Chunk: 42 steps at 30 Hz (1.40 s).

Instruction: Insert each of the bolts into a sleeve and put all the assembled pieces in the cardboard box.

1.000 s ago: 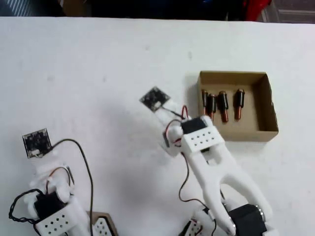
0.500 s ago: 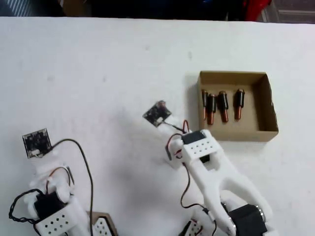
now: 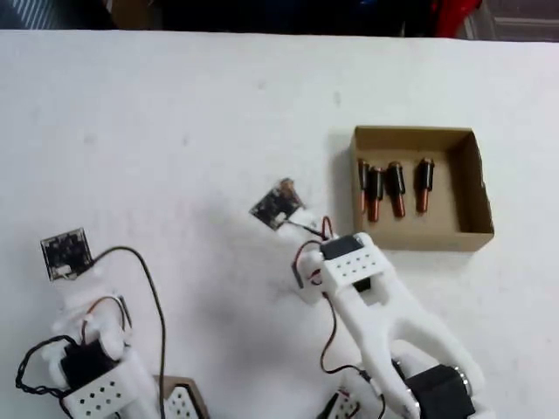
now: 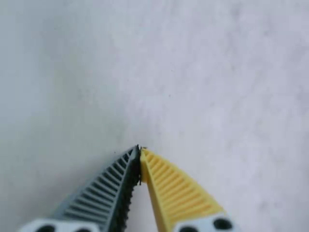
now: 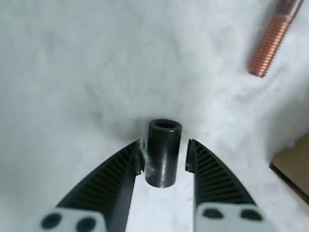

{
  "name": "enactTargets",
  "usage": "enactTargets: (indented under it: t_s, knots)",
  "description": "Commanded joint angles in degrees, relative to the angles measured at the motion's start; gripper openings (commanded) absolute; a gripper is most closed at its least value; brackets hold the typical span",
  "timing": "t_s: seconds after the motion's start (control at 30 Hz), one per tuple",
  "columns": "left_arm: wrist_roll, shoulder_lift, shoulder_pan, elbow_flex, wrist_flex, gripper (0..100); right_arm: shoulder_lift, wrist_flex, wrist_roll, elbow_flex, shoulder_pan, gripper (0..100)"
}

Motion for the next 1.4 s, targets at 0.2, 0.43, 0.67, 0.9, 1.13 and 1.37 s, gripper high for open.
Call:
enactTargets:
  t_s: [0.2, 0.43, 0.67, 0.9, 1.13, 1.37]
  knots:
    - [-0.4, -0.5, -0.6, -0.1, 0.6, 2, 3.6, -1.5, 0.2, -0.8, -5.4, 12.0]
    - [-0.4, -0.5, -0.6, -0.1, 0.6, 2, 8.7, -2.9, 0.2, -2.2, -4.0, 11.9]
    - [-0.4, -0.5, -0.6, -0.1, 0.6, 2, 6.0, -2.8, 0.2, -3.4, -4.1, 3.7]
    - [0.0, -0.5, -0.3, -0.2, 0.7, 2, -2.9, -2.8, 0.2, -3.4, -4.0, 1.5]
    - [0.0, -0.5, -0.3, -0.2, 0.6, 2, -23.2, 5.8, 0.2, -3.4, -4.0, 1.7]
    - [-0.4, -0.6, -0.3, -0.2, 0.3, 2, -45.3, 13.2, 0.1, -3.1, 2.3, 1.7]
